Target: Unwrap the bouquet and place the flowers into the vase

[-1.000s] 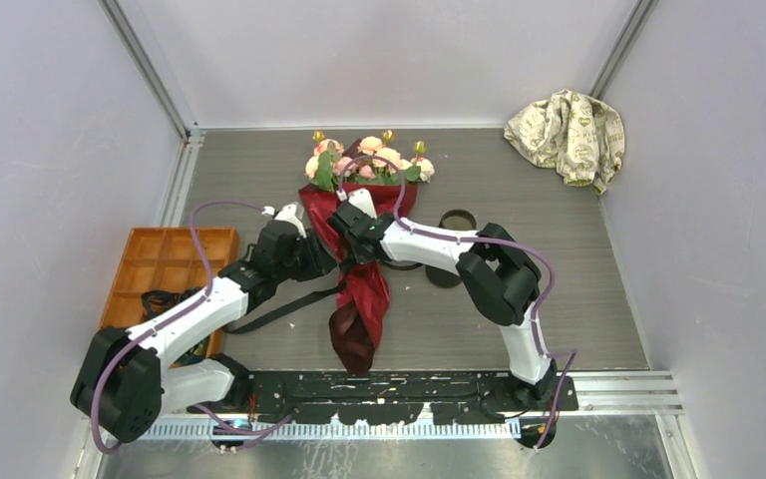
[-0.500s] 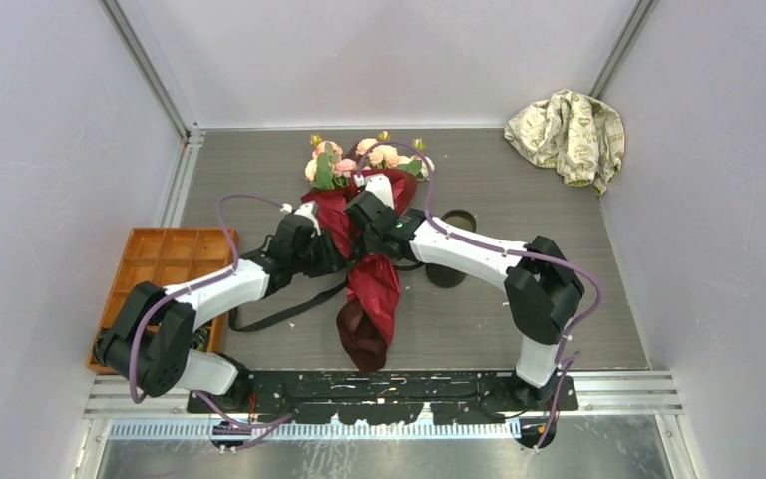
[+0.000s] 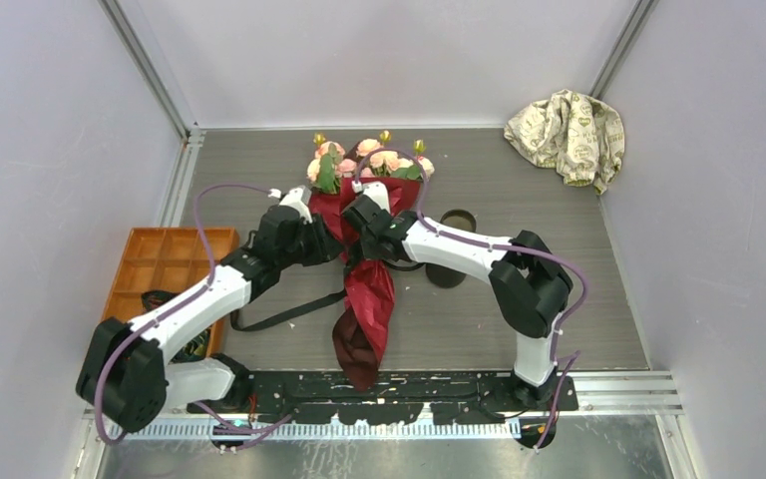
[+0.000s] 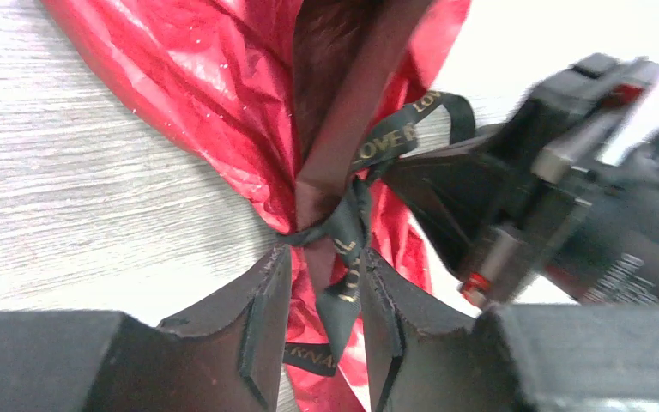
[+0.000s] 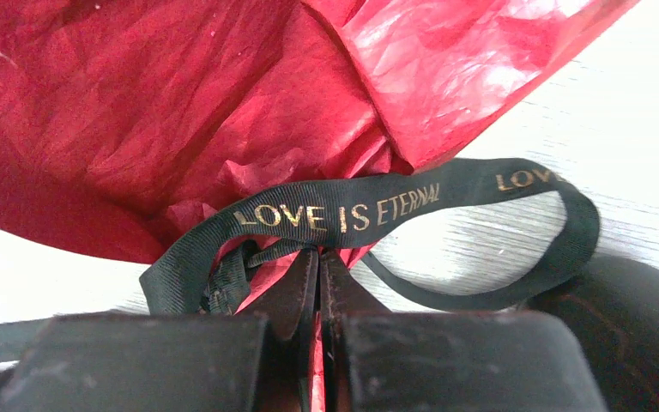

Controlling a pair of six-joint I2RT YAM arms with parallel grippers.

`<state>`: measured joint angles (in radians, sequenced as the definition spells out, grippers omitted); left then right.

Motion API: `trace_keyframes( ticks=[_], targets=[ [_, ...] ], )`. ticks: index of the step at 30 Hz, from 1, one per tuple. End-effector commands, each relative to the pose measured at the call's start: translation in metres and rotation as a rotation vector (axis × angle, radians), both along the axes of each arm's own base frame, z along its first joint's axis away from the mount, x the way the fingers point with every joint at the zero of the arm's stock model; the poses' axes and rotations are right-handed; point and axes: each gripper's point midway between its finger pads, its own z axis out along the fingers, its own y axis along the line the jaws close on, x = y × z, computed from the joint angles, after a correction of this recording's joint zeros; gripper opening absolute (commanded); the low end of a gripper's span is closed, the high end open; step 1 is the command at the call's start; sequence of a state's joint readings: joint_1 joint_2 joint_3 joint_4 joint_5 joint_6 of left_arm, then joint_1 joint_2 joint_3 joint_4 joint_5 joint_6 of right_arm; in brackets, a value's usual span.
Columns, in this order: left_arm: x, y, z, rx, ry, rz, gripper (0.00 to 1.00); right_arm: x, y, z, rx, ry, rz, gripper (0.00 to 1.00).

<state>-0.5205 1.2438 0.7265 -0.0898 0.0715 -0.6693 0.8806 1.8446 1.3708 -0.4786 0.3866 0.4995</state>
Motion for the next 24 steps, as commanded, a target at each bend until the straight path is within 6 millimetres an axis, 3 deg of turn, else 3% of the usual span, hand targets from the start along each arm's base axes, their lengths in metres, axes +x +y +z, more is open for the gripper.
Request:
trace_keyframes(
  ticks=[1,11,19,24],
  targets=[
    [-0.007,0.009,0.002,0.013,-0.038,0.006,0.37,0.016,0.024,0.022,0.110,-0.037,-0.007,0.05],
    [0.008,0.001,-0.037,0.030,0.071,0.053,0.40,0.015,0.031,0.033,0.150,-0.036,0.009,0.05],
    [0.015,-0.034,-0.031,-0.112,0.070,-0.044,0.44,0.015,0.034,0.033,0.160,-0.034,0.017,0.05],
    [0.016,-0.059,-0.021,-0.228,0.067,-0.125,0.33,0.018,0.041,0.035,0.169,-0.032,0.028,0.05]
  ],
)
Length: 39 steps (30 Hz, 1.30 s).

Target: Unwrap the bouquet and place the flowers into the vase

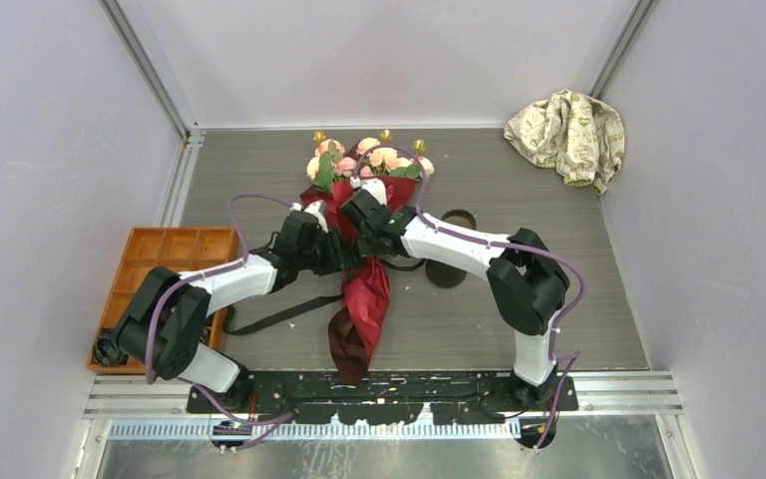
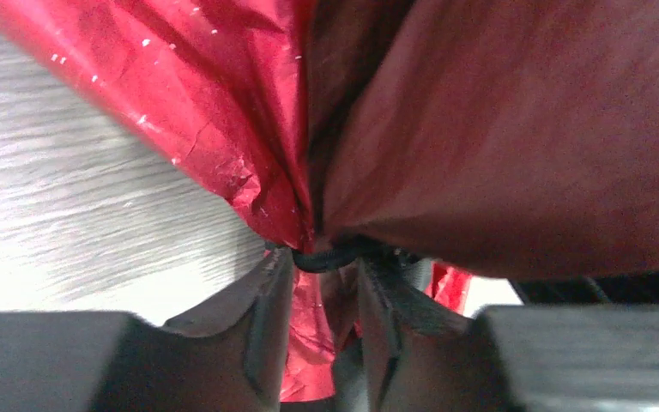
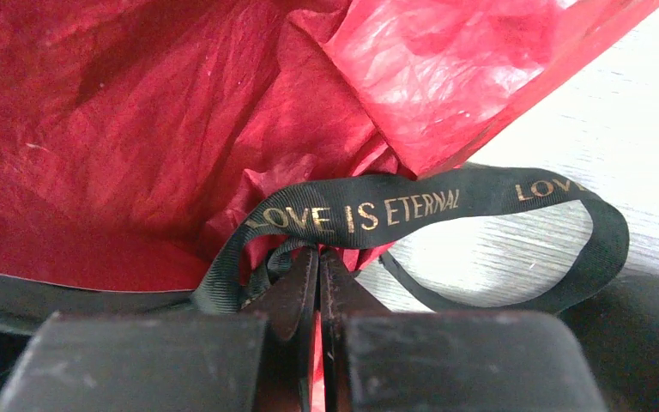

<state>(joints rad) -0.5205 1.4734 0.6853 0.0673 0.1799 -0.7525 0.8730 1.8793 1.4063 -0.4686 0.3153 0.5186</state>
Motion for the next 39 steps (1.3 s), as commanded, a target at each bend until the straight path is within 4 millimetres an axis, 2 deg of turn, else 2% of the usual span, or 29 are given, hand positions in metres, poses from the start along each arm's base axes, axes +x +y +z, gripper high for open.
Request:
trace_keyframes(
  ticks=[1,3,7,11,16,23,27,32,35,39],
  targets=[
    [0.021,-0.039,0.043,-0.200,-0.099,-0.070,0.29,0.018,0.025,0.040,0.113,-0.074,0.005,0.05],
    [0.029,-0.041,0.038,-0.202,-0.089,-0.049,0.23,0.023,0.022,0.050,0.101,-0.096,-0.018,0.05],
    [0.045,-0.024,0.008,-0.074,-0.003,0.054,0.15,0.021,0.009,0.072,0.083,-0.136,-0.023,0.04],
    [0.055,-0.017,-0.014,-0.068,0.068,0.105,0.13,0.016,-0.004,0.094,0.093,-0.171,-0.041,0.06],
    [0.063,0.001,-0.029,-0.025,0.104,0.159,0.12,0.014,-0.028,0.110,0.058,-0.226,-0.092,0.09],
    [0.066,0.043,-0.027,0.033,0.103,0.236,0.11,0.016,-0.065,0.114,-0.001,-0.252,-0.162,0.10],
    [0.067,0.062,-0.024,0.055,0.093,0.272,0.11,0.019,-0.085,0.107,-0.021,-0.229,-0.218,0.14],
    [0.058,0.092,-0.021,0.106,0.115,0.331,0.10,0.019,-0.104,0.101,-0.038,-0.210,-0.275,0.18],
    [0.053,0.095,-0.009,0.099,0.093,0.326,0.10,0.016,-0.097,0.103,-0.009,-0.200,-0.244,0.22],
    [0.048,0.090,0.015,0.045,0.048,0.301,0.11,0.008,-0.063,0.109,0.072,-0.182,-0.139,0.27]
  ],
)
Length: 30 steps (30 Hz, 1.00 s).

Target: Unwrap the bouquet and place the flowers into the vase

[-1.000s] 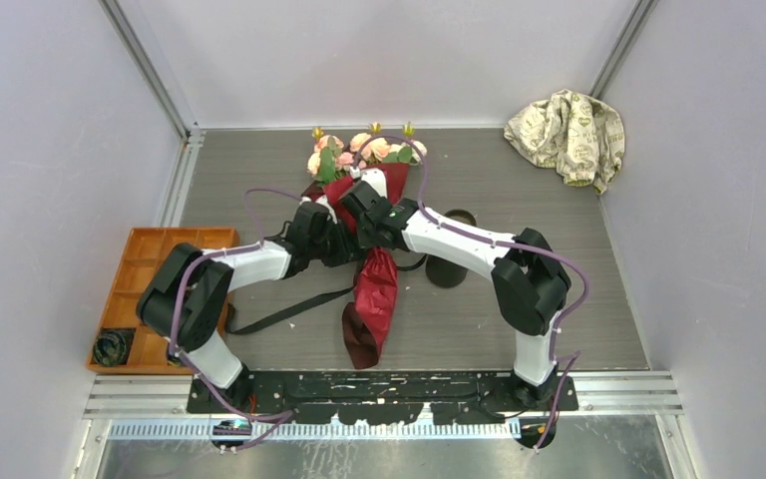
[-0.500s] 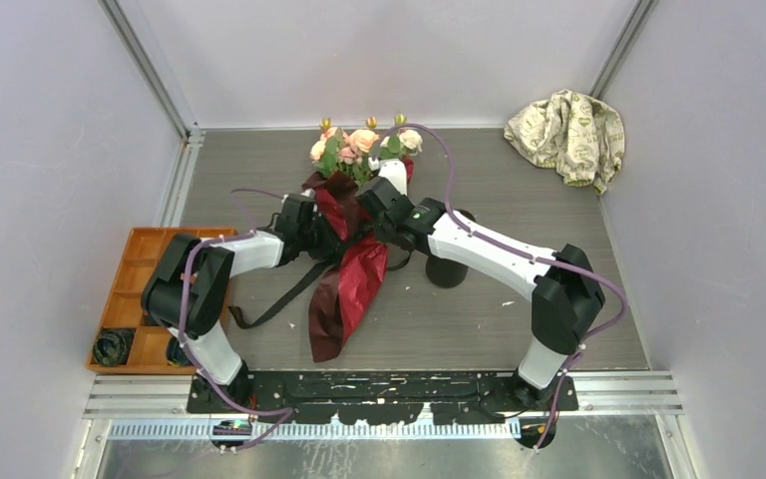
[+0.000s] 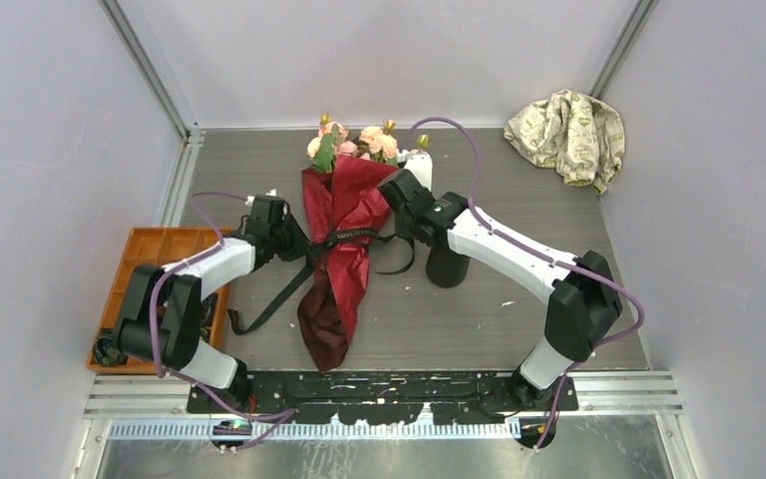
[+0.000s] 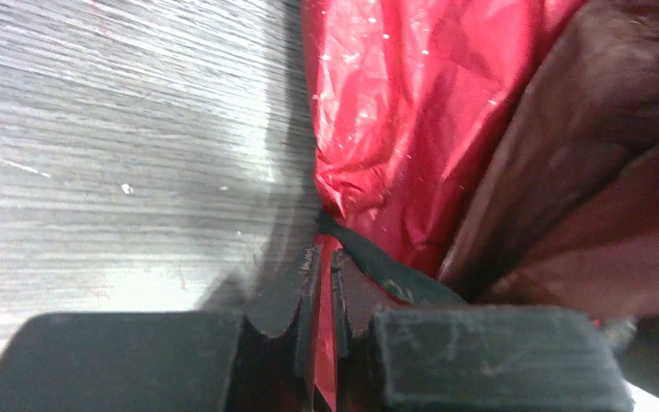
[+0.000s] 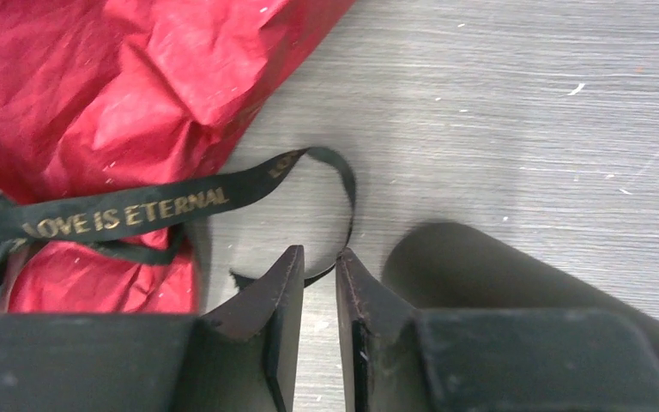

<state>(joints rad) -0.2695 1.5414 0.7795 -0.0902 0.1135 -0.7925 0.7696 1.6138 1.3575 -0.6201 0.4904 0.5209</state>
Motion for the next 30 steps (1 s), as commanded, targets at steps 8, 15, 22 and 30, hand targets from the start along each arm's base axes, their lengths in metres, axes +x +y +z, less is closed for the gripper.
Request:
trace_keyframes(
  ticks=[8,15,22,30],
  targets=[
    [-0.011,0.003,0.085,-0.024,-0.192,-0.042,0.12,-0.024,0.094,0.002,0.143,0.025,0.230,0.33],
    [-0.016,0.007,0.093,-0.011,-0.209,-0.042,0.13,-0.028,0.132,-0.013,0.205,0.067,0.328,0.33],
    [-0.017,0.003,0.088,-0.029,-0.193,-0.051,0.13,-0.014,0.149,-0.020,0.169,0.066,0.361,0.31],
    [-0.028,0.004,0.110,-0.038,-0.229,-0.069,0.14,0.001,0.149,-0.036,0.075,0.053,0.358,0.31]
  ],
)
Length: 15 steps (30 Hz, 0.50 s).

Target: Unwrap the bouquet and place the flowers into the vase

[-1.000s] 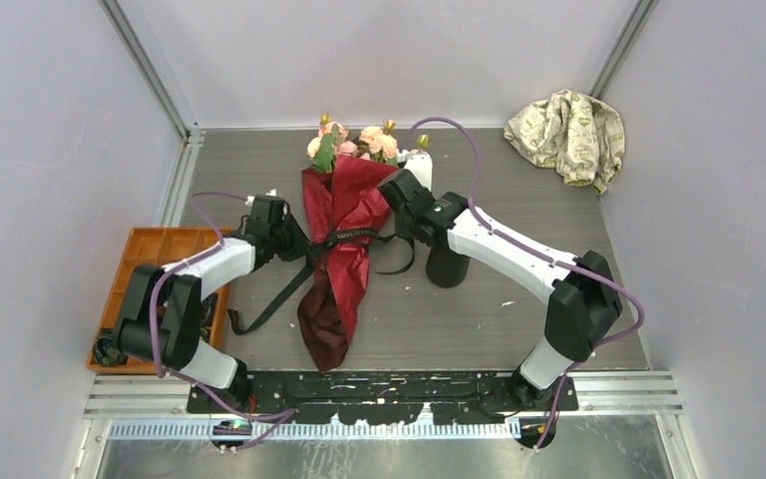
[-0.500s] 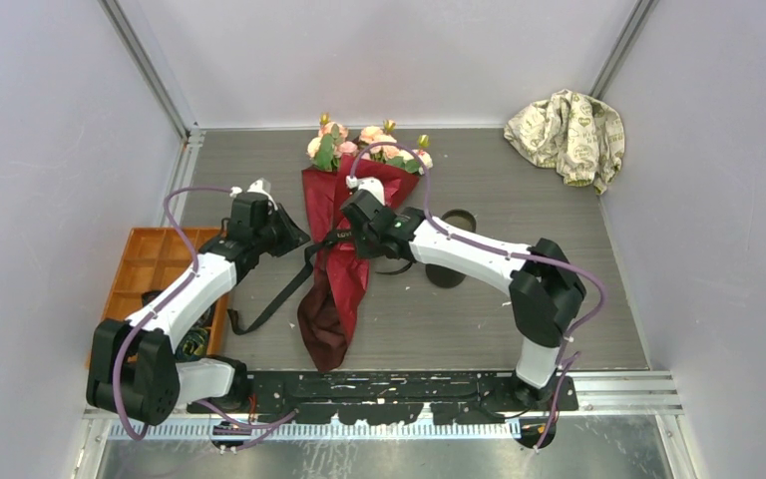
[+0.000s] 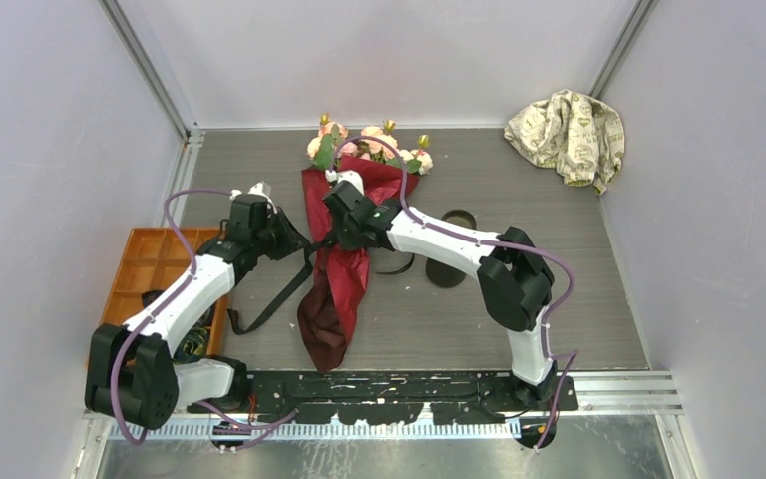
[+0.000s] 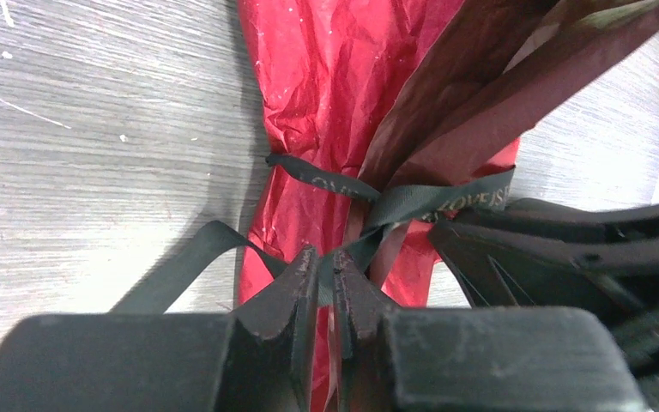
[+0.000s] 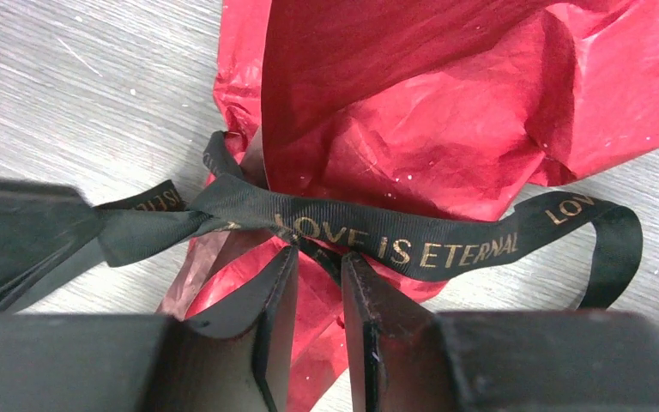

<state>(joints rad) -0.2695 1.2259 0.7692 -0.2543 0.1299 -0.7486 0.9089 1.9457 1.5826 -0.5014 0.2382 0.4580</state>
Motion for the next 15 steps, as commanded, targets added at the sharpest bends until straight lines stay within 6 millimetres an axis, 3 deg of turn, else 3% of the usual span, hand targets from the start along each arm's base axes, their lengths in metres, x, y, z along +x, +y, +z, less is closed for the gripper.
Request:
trace_keyframes(
  ticks=[1,9,15],
  targets=[
    [-0.003,-0.001,0.035,-0.019,-0.085,-0.029,0.14,0.014,0.005,0.015,-0.019,-0.077,0.008,0.31],
    [-0.023,-0.005,0.055,-0.072,-0.115,-0.058,0.16,0.015,-0.001,-0.003,-0.074,-0.070,0.011,0.28],
    [-0.034,-0.017,0.053,-0.119,-0.118,-0.117,0.19,0.016,0.002,0.005,-0.057,-0.081,0.010,0.02]
  ],
)
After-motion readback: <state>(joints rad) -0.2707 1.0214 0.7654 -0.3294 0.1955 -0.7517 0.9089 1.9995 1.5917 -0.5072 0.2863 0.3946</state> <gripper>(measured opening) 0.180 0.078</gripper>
